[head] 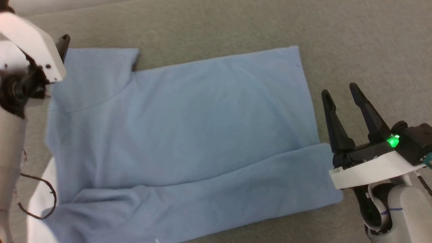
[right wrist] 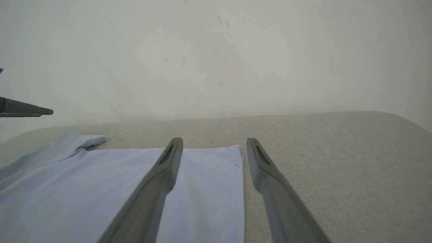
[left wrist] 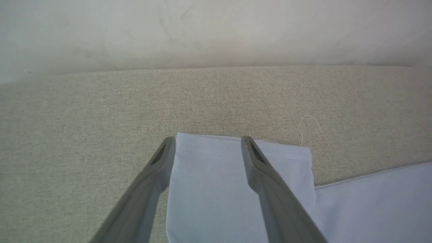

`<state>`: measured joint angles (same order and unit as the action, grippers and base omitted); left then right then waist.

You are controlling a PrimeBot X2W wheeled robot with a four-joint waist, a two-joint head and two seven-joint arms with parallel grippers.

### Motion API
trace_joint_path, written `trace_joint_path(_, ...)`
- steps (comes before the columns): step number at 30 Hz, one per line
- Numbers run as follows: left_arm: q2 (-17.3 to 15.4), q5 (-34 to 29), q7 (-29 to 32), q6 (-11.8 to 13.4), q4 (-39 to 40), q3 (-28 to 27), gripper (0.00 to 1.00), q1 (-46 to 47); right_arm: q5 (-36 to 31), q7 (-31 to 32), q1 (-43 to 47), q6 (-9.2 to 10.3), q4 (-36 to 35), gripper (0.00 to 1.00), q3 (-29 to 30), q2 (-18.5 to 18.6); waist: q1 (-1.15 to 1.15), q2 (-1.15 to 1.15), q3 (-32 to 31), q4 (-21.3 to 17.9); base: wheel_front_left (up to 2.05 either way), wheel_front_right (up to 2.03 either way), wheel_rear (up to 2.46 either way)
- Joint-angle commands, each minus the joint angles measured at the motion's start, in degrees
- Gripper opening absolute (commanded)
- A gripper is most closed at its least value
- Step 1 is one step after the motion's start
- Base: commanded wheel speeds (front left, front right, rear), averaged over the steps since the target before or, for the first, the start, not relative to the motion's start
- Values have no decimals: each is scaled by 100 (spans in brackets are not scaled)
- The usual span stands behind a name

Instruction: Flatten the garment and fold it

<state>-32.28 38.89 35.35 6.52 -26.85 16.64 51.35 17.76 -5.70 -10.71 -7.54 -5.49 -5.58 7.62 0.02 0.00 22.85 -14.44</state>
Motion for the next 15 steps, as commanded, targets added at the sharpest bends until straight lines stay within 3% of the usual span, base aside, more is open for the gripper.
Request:
trace_joint_path(1,-74,-14,259,-47,-58,95,100,159,42,-44,-90,5,27,100,-25,-8,-2,0,494,-487,0,0,0)
trace_joint_path(5,-305,-83,1194,-30,-215,348,100,375,86,-81,-138,5,106,100,-98,-33,-2,0,637,-639,0,0,0)
trace_joint_path(14,-711,-420,2211,336,-396,738,100,169,164,-106,-188,5,190,100,-108,-46,-2,0,805,-756,0,0,0)
trace_joint_path(15,-721,-420,2327,337,-388,786,81,112,175,-103,-192,5,193,100,-116,-43,-2,0,813,-754,0,0,0)
